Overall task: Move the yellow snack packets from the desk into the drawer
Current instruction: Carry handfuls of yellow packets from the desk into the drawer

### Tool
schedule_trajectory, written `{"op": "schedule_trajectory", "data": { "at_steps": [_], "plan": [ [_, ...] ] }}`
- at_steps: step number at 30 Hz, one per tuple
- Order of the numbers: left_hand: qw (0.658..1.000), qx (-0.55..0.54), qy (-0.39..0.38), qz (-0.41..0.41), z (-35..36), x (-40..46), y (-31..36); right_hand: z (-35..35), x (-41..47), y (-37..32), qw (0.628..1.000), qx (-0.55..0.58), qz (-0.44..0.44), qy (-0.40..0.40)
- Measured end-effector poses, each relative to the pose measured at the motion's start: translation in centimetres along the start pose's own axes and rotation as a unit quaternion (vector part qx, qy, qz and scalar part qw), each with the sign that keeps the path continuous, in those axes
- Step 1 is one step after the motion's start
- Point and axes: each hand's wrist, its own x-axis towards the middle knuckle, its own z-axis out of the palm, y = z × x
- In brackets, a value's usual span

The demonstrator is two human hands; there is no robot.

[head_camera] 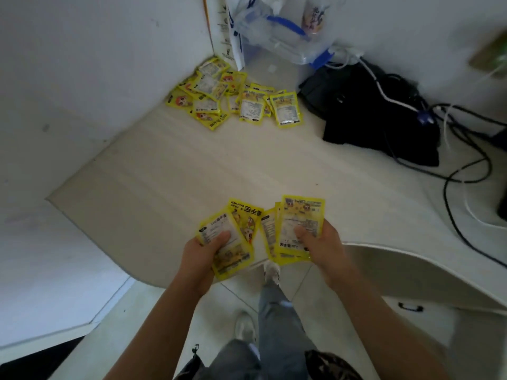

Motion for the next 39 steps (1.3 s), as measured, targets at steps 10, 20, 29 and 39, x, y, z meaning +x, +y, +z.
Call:
{"op": "schedule_trajectory", "data": {
  "at_steps": [10, 20, 29, 39],
  "plan": [
    [0.994, 0.079, -0.075, -0.023, 3.6, -6.6, -5.1, -6.9, -11.2, 6.6, 0.989, 0.036, -0.012, 0.141],
    [0.968, 0.165, -0.179, -0.055, 11.4, -13.2, -13.2, -17.3, -20.4, 13.9, 0.966, 0.120, 0.022, 0.226],
    [0.950, 0.207, -0.219, -0.078, 19.7, -22.3, -24.6, -30.0, -29.1, 22.3, 0.945, 0.156, 0.038, 0.286],
    [0.934, 0.251, -0.235, -0.094, 28.5, -28.5, -33.3, -40.6, -33.5, 27.9, 0.929, 0.167, 0.055, 0.325]
  ]
}}
